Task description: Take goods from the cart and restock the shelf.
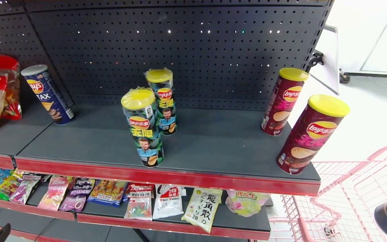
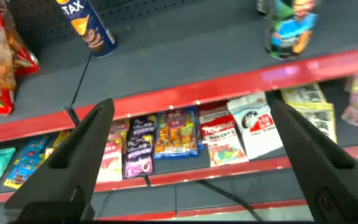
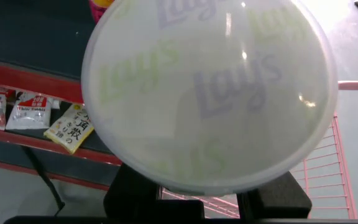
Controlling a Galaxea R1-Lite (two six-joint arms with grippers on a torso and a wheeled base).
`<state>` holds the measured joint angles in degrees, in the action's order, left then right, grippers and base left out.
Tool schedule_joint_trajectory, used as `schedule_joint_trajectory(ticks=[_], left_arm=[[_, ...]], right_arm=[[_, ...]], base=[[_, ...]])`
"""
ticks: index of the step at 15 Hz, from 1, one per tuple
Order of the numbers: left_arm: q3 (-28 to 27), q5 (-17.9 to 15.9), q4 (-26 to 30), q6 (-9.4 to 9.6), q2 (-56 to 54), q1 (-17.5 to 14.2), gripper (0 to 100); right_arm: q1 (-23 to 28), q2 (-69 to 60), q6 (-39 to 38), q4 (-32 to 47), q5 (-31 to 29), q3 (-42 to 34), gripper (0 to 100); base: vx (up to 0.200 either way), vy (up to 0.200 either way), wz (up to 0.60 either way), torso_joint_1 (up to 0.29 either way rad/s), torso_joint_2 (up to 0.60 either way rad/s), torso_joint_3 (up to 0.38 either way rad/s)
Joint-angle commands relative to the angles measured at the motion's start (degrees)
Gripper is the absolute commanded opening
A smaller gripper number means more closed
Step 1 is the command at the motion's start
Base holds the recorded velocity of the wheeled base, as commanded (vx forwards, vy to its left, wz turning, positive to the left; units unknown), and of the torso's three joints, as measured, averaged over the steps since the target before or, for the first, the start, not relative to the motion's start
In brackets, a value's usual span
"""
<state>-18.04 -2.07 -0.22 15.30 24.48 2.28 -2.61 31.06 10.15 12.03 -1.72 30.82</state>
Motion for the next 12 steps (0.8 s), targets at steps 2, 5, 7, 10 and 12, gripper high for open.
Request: schedule_joint_trajectory(ticks=[2, 5, 7, 10, 12], left_arm=[[-0.2, -0.2, 0.0, -0.01, -0.2, 0.0, 100], [-0.2, -0.2, 0.0, -0.09, -0.2, 0.0, 100], [-0.2, -0.1, 0.0, -0.09, -0.2, 0.0, 100], [0.0, -0.1, 0.0, -0.09, -0.6, 0.0, 100], [0.0, -0.1, 0.0, -0.09, -0.9, 0.0, 100]], right_arm=[[0.0, -1.0, 0.0, -0.1, 0.0, -0.5, 0], [0.0, -1.4, 0.0, 0.0, 0.0, -0.9, 0], [0.0, -1.8, 0.0, 0.0, 0.0, -1.0, 0], [0.0, -2.3, 0.0, 0.0, -0.1, -1.5, 0], [0.0, -2.8, 0.1, 0.1, -0.1, -1.6, 0]], base=[[0.000, 0.100, 0.00, -0.006, 0.00, 0.004], [0.000, 0.200, 0.00, 0.005, 0.00, 0.001], [0.000, 0.200, 0.00, 0.017, 0.01, -0.007], [0.000, 0.200, 0.00, 0.004, 0.00, 0.004], [0.000, 0.200, 0.00, 0.002, 0.00, 0.007]])
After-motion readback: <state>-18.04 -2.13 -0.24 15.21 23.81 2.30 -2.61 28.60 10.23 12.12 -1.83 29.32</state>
